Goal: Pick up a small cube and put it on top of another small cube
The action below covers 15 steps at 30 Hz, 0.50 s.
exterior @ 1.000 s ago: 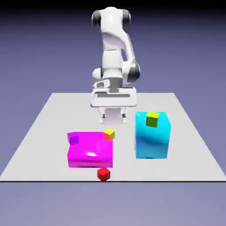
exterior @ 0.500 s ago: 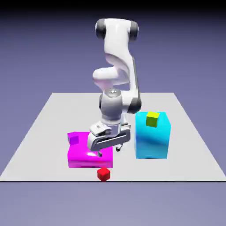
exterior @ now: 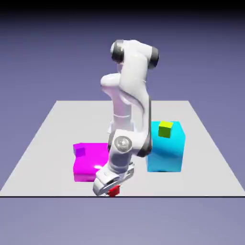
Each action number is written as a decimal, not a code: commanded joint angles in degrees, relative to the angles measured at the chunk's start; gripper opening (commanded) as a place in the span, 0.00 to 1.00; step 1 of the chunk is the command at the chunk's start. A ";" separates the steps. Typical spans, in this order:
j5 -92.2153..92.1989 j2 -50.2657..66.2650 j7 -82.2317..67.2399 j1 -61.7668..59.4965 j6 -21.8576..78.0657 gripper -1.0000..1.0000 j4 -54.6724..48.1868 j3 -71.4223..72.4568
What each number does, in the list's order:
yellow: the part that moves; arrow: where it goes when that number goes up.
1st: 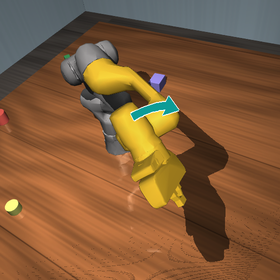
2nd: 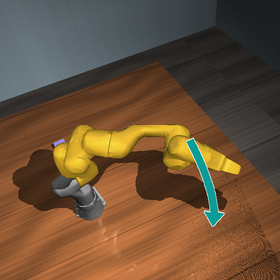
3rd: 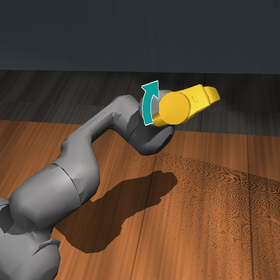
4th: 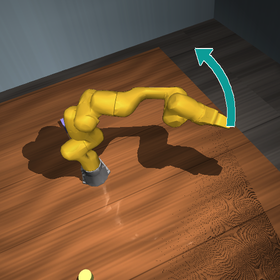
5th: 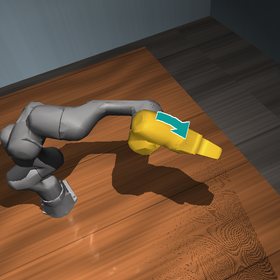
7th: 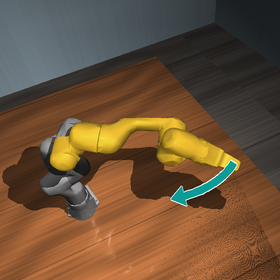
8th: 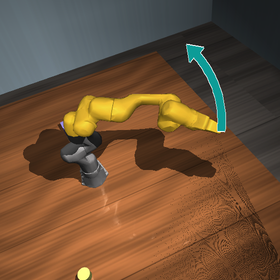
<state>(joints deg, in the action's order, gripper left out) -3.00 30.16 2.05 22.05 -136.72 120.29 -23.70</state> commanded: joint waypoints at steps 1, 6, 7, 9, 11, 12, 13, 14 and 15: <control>0.87 -2.08 0.68 0.40 1.84 0.00 0.17 -0.69; 4.91 -12.46 7.63 -5.20 6.43 0.00 5.81 -2.77; 5.72 -14.53 9.02 -6.32 7.34 0.00 6.94 -3.19; 7.34 -18.69 11.80 -8.56 9.18 0.00 9.20 -4.02; 8.96 -22.84 14.58 -10.81 11.01 0.00 11.46 -4.86; 9.76 -24.92 15.97 -11.93 11.93 0.00 12.59 -5.28; 10.57 -26.99 17.36 -13.05 12.84 0.00 13.72 -5.69; 11.38 -29.07 18.75 -14.17 13.76 0.00 14.84 -6.11; 12.19 -31.15 20.14 -15.29 14.68 0.00 15.97 -6.53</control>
<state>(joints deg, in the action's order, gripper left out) 9.00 -0.98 22.09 5.81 -122.02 136.26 -30.24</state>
